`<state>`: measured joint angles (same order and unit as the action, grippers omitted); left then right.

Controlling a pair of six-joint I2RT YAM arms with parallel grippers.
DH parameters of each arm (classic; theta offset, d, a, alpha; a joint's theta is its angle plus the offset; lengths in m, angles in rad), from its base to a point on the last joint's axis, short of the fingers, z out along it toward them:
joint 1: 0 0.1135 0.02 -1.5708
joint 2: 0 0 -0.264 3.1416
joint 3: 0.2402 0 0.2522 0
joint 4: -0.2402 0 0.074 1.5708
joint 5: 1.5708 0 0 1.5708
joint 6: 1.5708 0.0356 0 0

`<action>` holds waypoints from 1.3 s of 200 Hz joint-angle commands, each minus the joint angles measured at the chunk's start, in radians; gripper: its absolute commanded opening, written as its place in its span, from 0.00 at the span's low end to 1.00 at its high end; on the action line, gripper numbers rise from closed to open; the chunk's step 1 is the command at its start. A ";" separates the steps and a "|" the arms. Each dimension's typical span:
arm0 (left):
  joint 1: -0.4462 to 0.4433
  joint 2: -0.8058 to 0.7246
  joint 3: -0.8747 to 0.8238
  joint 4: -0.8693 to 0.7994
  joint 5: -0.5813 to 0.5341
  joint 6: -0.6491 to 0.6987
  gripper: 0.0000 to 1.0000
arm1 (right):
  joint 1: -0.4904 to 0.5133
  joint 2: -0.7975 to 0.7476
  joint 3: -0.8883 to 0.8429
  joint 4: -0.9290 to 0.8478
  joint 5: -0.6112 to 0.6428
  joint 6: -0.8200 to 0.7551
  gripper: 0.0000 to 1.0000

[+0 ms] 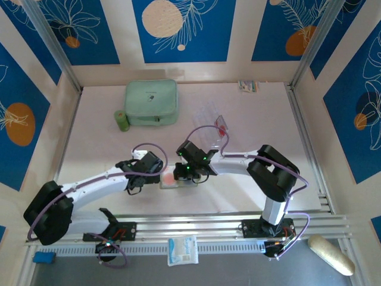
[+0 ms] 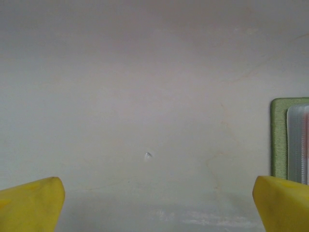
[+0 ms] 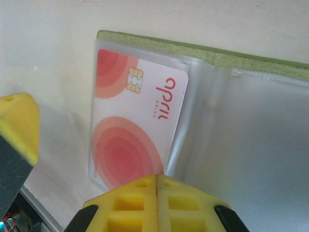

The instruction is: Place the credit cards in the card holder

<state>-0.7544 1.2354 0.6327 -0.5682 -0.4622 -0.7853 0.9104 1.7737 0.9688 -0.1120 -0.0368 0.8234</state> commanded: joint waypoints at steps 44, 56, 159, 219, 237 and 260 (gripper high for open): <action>0.010 -0.066 0.009 0.059 0.023 0.035 1.00 | -0.034 -0.135 -0.034 -0.034 0.023 -0.011 0.04; 0.010 -0.070 0.006 0.095 0.059 0.056 1.00 | -0.040 -0.156 -0.049 -0.050 0.038 -0.022 0.04; 0.012 -0.044 -0.073 0.357 0.250 0.045 1.00 | -0.053 -0.121 -0.050 -0.026 0.028 -0.047 0.03; 0.012 -0.030 -0.093 0.412 0.281 0.029 1.00 | -0.062 -0.126 -0.079 -0.013 0.042 -0.044 0.00; 0.012 -0.024 -0.095 0.421 0.287 0.025 1.00 | -0.069 -0.138 -0.101 -0.010 0.047 -0.042 0.00; 0.012 -0.016 -0.097 0.430 0.291 0.020 1.00 | -0.077 -0.152 -0.116 -0.009 0.048 -0.040 0.00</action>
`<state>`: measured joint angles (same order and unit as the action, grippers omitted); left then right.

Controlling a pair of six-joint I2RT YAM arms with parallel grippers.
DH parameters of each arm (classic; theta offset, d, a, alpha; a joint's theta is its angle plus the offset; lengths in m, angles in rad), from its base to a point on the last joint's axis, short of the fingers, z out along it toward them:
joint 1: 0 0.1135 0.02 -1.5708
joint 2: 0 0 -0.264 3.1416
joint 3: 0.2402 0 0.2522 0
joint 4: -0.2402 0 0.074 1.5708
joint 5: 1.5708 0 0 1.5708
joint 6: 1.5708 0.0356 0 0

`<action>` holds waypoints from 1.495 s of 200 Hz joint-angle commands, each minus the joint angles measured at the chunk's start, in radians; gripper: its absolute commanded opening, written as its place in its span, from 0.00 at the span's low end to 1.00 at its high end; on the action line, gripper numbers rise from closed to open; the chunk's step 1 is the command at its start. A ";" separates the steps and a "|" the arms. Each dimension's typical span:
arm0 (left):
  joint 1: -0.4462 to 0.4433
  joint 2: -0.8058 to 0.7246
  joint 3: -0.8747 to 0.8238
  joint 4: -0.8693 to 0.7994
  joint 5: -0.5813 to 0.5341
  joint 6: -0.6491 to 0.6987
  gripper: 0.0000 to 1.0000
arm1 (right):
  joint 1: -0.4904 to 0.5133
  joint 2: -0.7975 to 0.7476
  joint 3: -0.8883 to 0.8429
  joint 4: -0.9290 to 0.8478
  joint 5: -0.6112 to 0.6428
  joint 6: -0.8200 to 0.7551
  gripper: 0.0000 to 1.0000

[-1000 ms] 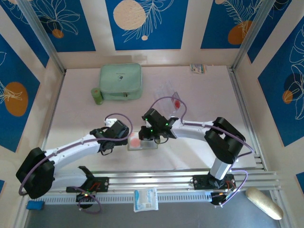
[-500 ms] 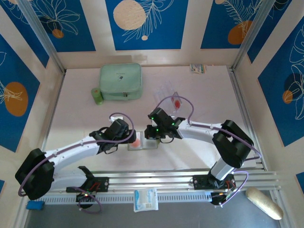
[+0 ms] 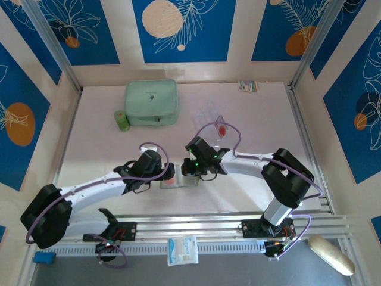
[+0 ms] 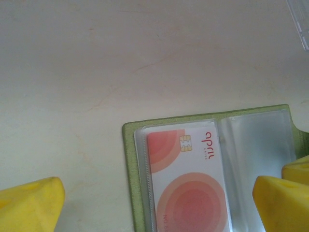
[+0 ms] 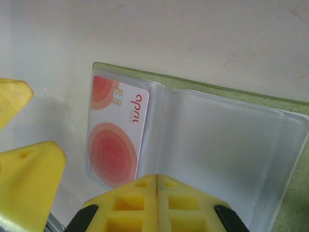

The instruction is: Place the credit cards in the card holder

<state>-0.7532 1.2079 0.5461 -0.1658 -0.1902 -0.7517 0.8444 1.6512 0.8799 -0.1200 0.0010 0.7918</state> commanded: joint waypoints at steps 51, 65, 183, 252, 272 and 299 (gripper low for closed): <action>0.011 0.030 -0.014 0.043 0.026 -0.018 1.00 | -0.016 -0.046 -0.022 -0.018 0.019 -0.020 0.00; 0.011 0.035 -0.012 0.046 0.028 -0.020 1.00 | -0.016 -0.042 -0.024 -0.019 0.020 -0.021 0.00; 0.010 0.057 -0.026 0.081 0.040 -0.032 1.00 | -0.025 0.026 -0.111 0.016 0.035 -0.013 0.00; 0.011 0.097 -0.034 0.145 0.086 -0.037 1.00 | -0.030 0.026 -0.158 0.046 0.027 0.006 0.00; 0.010 0.117 -0.038 0.175 0.104 -0.044 1.00 | -0.029 0.024 -0.162 0.046 0.030 0.006 0.00; 0.010 0.144 -0.036 0.205 0.122 -0.051 1.00 | -0.030 0.019 -0.164 0.048 0.030 0.009 0.00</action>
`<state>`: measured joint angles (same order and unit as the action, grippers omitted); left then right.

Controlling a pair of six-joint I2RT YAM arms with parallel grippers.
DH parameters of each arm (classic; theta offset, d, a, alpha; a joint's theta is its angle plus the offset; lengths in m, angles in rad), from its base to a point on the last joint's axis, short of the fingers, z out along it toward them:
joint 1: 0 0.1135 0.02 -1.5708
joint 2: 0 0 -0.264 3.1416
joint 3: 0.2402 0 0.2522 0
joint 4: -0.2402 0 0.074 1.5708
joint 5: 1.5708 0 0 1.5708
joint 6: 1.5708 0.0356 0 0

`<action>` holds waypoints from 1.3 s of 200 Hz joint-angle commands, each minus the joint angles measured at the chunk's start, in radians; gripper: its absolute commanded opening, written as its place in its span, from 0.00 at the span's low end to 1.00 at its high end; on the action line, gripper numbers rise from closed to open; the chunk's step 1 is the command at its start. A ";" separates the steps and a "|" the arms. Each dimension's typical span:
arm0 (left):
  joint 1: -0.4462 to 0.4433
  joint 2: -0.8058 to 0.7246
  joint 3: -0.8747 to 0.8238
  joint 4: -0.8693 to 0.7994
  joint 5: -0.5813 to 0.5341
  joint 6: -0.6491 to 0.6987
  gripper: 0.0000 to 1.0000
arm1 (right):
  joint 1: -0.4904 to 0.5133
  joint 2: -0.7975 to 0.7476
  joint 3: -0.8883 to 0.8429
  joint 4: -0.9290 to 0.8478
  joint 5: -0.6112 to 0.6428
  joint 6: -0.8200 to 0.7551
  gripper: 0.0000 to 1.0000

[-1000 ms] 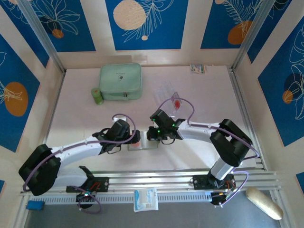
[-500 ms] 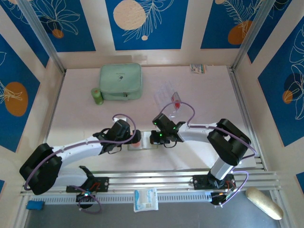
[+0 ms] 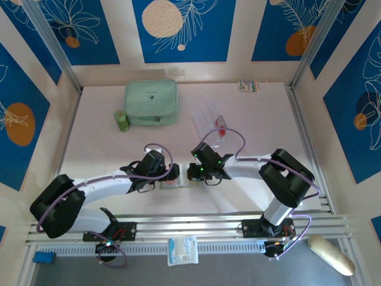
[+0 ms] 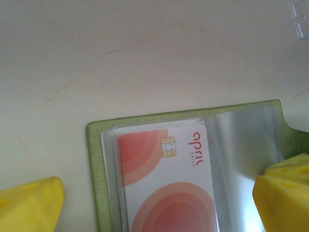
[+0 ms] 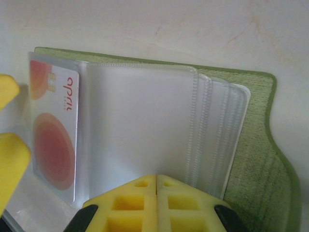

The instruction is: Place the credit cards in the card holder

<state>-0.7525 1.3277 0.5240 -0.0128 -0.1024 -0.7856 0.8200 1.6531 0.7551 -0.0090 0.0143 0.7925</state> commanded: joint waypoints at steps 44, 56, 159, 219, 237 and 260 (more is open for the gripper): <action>0.009 0.064 -0.010 0.081 0.052 -0.027 1.00 | -0.006 0.017 -0.043 -0.062 0.018 0.010 0.00; 0.009 0.071 -0.007 0.088 0.059 -0.028 1.00 | -0.005 0.017 -0.042 -0.060 0.016 0.010 0.00; -0.002 0.091 0.037 0.102 0.086 -0.038 1.00 | -0.004 0.019 -0.045 -0.055 0.015 0.013 0.00; -0.010 0.094 0.060 0.087 0.089 -0.040 1.00 | -0.003 0.022 -0.042 -0.045 0.009 0.014 0.00; -0.013 0.097 0.067 0.082 0.089 -0.040 1.00 | -0.002 0.022 -0.041 -0.044 0.010 0.013 0.00; -0.013 0.097 0.071 0.076 0.087 -0.041 1.00 | -0.001 0.022 -0.040 -0.042 0.009 0.013 0.00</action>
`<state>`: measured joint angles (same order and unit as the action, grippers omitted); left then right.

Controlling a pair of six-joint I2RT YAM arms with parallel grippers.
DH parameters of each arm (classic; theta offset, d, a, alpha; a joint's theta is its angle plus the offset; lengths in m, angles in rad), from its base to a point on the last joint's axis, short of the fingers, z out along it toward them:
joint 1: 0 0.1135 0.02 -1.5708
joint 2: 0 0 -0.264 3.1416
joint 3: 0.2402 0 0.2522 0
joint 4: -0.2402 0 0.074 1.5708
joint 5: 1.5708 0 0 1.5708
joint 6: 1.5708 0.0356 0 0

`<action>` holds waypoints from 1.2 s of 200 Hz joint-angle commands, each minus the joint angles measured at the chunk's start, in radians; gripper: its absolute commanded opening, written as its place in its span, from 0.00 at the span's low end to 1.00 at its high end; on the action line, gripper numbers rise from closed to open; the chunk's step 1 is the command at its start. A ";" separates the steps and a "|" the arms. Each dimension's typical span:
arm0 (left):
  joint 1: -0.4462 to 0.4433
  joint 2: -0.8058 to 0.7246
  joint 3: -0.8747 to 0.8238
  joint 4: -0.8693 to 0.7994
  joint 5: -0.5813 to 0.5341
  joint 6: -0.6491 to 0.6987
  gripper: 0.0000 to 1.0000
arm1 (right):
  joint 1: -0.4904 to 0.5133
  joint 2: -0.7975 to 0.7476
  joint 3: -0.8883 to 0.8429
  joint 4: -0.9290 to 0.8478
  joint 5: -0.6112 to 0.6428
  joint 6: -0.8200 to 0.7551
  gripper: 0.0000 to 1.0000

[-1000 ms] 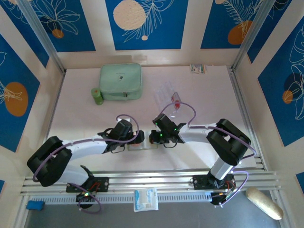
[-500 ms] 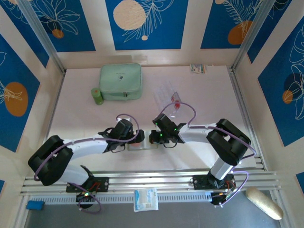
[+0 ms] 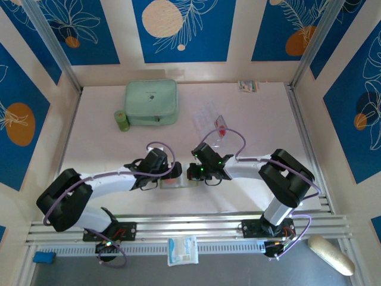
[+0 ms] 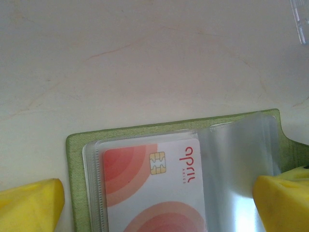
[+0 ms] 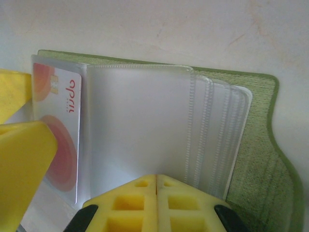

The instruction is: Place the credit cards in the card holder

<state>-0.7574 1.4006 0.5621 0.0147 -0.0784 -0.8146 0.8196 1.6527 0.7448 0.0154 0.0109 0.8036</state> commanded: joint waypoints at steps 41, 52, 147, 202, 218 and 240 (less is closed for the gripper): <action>-0.011 0.025 0.042 0.042 0.063 -0.012 1.00 | -0.001 0.023 -0.028 -0.064 0.012 0.003 0.00; -0.011 0.025 0.045 0.040 0.063 -0.012 1.00 | 0.000 0.023 -0.028 -0.064 0.011 0.003 0.00; -0.011 -0.143 -0.041 0.180 0.074 -0.048 1.00 | -0.005 0.027 0.012 -0.090 0.000 -0.012 0.00; -0.011 -0.189 -0.076 0.241 0.083 -0.074 1.00 | -0.036 -0.057 0.073 -0.151 -0.006 -0.038 0.00; -0.012 -0.186 -0.078 0.249 0.086 -0.078 1.00 | -0.052 -0.106 0.077 -0.174 -0.001 -0.044 0.00; -0.011 -0.188 -0.076 0.254 0.088 -0.083 1.00 | -0.073 -0.173 0.060 -0.208 0.016 -0.049 0.02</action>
<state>-0.7631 1.2247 0.4942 0.2287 -0.0097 -0.8833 0.7685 1.5654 0.7914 -0.1261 0.0162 0.7795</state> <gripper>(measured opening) 0.998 0.061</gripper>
